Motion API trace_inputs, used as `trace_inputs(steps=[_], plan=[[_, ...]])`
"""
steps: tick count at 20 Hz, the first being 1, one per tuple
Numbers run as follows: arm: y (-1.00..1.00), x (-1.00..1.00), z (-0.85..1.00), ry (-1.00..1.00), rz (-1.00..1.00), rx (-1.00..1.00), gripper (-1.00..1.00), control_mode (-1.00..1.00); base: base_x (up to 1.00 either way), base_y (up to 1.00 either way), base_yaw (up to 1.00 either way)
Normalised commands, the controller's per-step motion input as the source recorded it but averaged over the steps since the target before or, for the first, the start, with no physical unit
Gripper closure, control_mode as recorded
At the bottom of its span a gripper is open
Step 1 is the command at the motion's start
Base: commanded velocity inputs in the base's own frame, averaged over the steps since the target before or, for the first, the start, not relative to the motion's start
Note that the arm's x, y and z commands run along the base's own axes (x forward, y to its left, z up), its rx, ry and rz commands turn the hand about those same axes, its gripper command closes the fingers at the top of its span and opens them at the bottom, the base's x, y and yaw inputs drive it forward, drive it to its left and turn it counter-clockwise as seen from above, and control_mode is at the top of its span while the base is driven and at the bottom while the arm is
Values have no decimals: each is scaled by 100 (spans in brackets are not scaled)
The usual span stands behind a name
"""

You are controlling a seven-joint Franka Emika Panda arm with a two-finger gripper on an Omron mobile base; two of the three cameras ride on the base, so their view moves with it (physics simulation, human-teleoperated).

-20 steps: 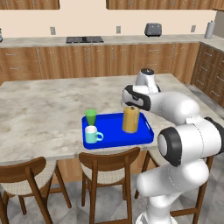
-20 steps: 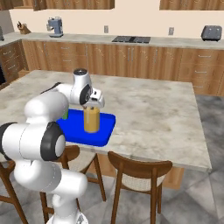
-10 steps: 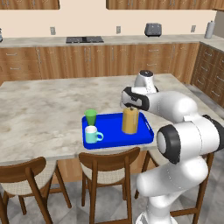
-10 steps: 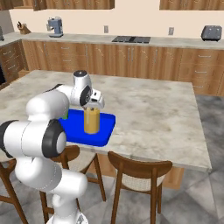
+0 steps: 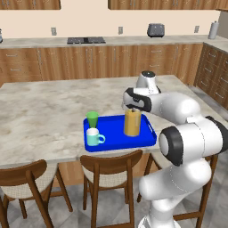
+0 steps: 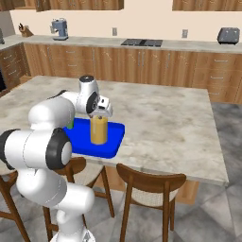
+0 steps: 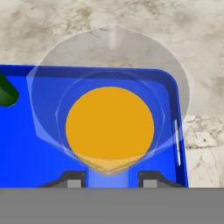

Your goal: There is a tray on the dining counter. Grab the cup, mug, and pitcher and place them on the tray. The pitcher may be placed next to the tray if it cannot fit the tray.

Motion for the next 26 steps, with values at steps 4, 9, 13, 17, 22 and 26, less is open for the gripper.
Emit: trace_inputs(steps=[4, 9, 13, 17, 22, 26], plan=[[0, 0, 0, 0, 0, 0, -100, -100, 0, 0, 0], [0, 0, 10, 0, 0, 0, -100, -100, 0, 0, 0], [0, 0, 26, 0, 0, 0, -100, -100, 0, 0, 0], [0, 0, 44, 0, 0, 0, -100, -100, 0, 0, 0], [0, -11, 47, 0, 0, 0, -100, -100, 0, 0, 0], [0, -48, 49, 0, 0, 0, -100, -100, 0, 0, 0]])
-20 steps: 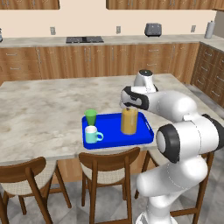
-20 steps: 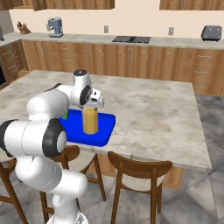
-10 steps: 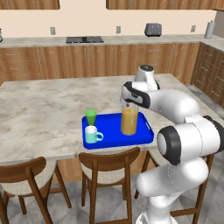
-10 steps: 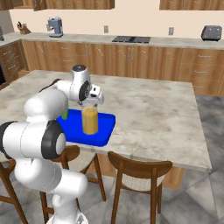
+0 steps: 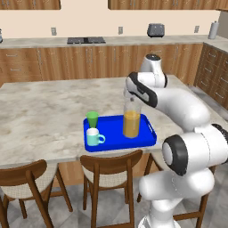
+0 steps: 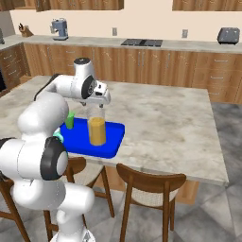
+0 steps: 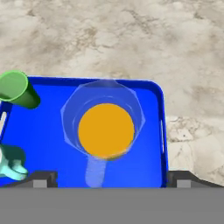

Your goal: There is a tray on the dining counter. Grab the cup, mug, and pitcher and place them on the tray. The pitcher may be placed next to the tray if it cannot fit the tray.

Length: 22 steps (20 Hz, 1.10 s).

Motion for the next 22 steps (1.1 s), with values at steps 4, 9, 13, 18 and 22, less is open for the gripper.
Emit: trace_inputs(steps=[4, 9, 13, 18, 22], plan=[[-2, -85, 26, 0, 0, 0, -100, -100, 0, 0, 0], [0, -90, 37, 0, 0, 0, -100, -100, 0, 0, 0], [-1, -98, 33, 0, 0, 0, -100, -100, 0, 0, 0], [0, -98, 13, 0, 0, 0, -100, -100, 0, 0, 0], [0, -91, 0, 0, 0, 0, -100, -100, 0, 0, 0]])
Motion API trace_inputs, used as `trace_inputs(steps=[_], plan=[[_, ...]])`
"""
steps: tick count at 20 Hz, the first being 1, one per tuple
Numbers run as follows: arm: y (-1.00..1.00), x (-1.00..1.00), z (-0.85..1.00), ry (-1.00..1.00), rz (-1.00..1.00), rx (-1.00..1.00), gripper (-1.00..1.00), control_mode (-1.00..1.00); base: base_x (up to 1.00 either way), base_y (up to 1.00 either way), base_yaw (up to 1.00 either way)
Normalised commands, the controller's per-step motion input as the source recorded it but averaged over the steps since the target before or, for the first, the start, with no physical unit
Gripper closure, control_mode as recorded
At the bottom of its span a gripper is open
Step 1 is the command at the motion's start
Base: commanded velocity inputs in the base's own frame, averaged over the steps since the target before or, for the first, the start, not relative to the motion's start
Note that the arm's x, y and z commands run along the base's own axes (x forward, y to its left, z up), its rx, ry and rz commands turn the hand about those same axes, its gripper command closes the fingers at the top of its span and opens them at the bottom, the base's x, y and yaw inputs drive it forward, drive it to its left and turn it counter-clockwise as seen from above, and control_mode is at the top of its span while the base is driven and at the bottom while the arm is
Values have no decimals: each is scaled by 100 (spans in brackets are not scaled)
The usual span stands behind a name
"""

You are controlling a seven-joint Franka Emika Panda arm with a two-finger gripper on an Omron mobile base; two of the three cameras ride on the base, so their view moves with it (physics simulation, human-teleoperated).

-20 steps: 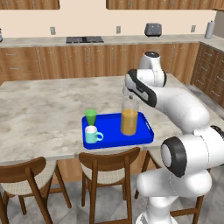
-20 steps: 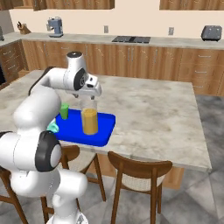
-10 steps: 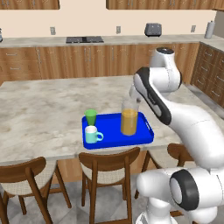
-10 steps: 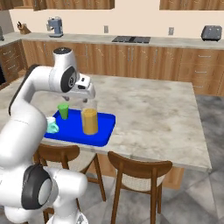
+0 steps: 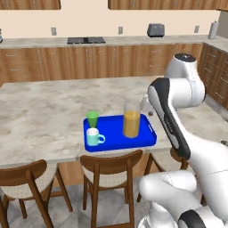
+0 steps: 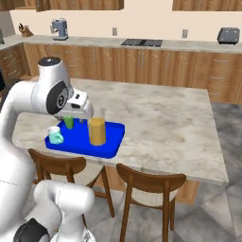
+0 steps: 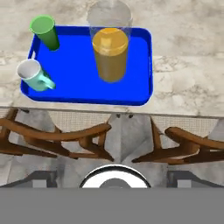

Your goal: There is a tray on the dining counter. Grab the cup, mug, and pitcher and place them on the tray. The pitcher may be placed next to the tray if it cannot fit the tray.

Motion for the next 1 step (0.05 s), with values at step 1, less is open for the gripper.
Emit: trace_inputs(steps=[1], plan=[[0, -72, 8, 0, 0, 0, -100, -100, 0, 0, 0]])
